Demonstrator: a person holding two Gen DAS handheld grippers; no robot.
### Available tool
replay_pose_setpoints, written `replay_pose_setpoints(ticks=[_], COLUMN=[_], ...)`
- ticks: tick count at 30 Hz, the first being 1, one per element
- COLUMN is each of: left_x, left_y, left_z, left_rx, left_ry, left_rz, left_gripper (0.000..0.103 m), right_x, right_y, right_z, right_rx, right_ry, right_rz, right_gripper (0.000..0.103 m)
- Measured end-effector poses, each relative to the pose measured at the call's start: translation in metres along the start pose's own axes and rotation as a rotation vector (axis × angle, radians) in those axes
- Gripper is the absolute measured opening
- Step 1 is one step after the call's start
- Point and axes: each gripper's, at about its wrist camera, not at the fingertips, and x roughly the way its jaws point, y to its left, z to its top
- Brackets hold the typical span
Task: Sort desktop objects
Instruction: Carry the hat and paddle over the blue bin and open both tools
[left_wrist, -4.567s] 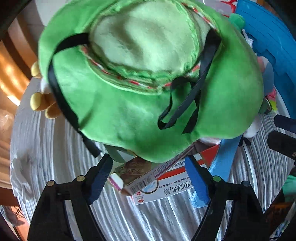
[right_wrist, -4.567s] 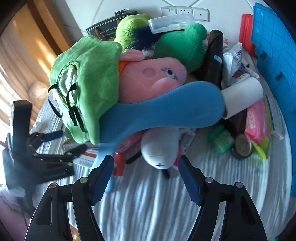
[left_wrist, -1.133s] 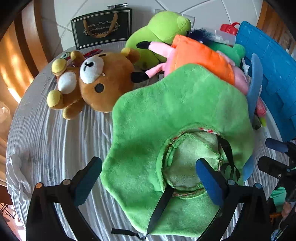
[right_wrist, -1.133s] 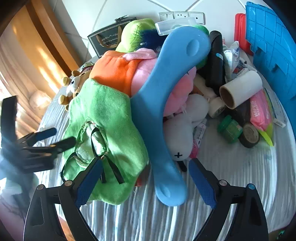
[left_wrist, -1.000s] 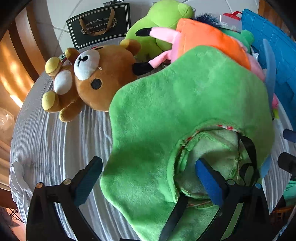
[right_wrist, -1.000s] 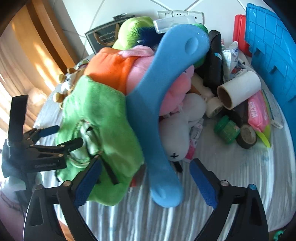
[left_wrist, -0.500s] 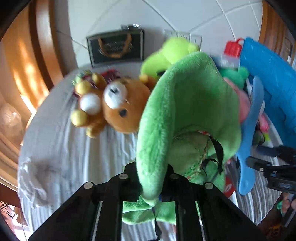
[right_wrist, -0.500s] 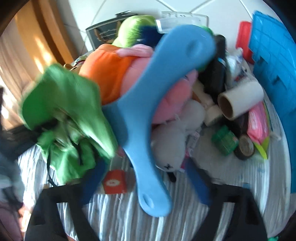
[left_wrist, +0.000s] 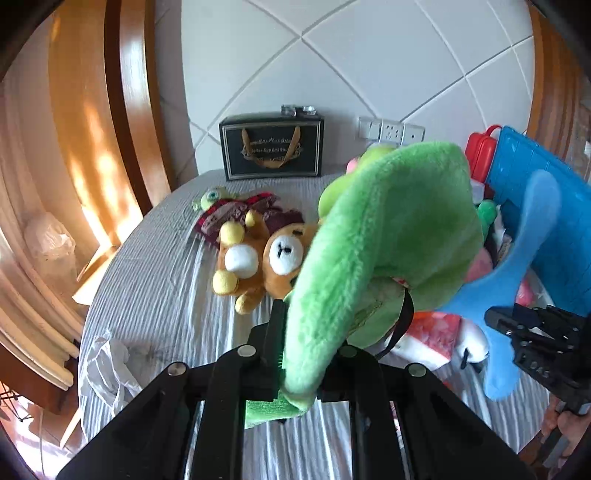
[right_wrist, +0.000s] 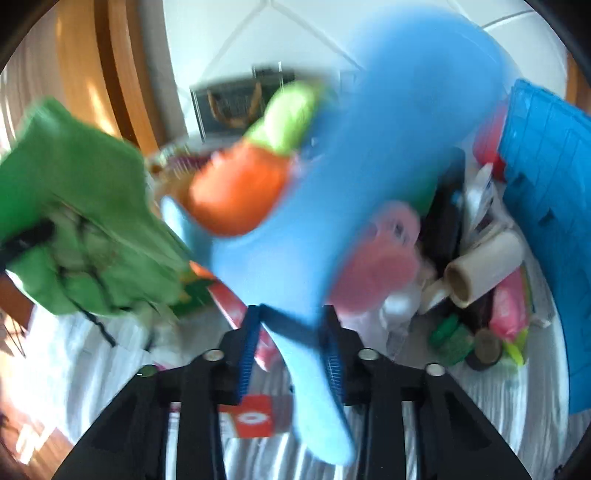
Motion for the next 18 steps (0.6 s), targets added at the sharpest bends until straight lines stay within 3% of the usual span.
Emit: replay_pose_setpoints(ticks=[5,10,18], left_x=[-0.029,-0.049,-0.068], left_y=[-0.008,-0.012,-0.023], left_z=[0.028,0.048,0.071], left_rx=[0.01,0.03,0.066], left_ry=[-0.102,-0.166,-0.234], left_rz=[-0.041,-0.066,-0.119], left_gripper=[0.013,0.013,0.013], right_x=[-0.057,-0.073,-0.129], right_y=[0.001,0.01,0.017], right_z=[0.021,0.039,0.055], right_rx=[-0.019,-0.014,-0.004], right_ry=[-0.123,-0.154,-0.312], right_rz=[0.002,0.003,-0.105], right_gripper=[0.018,0.015,0.009])
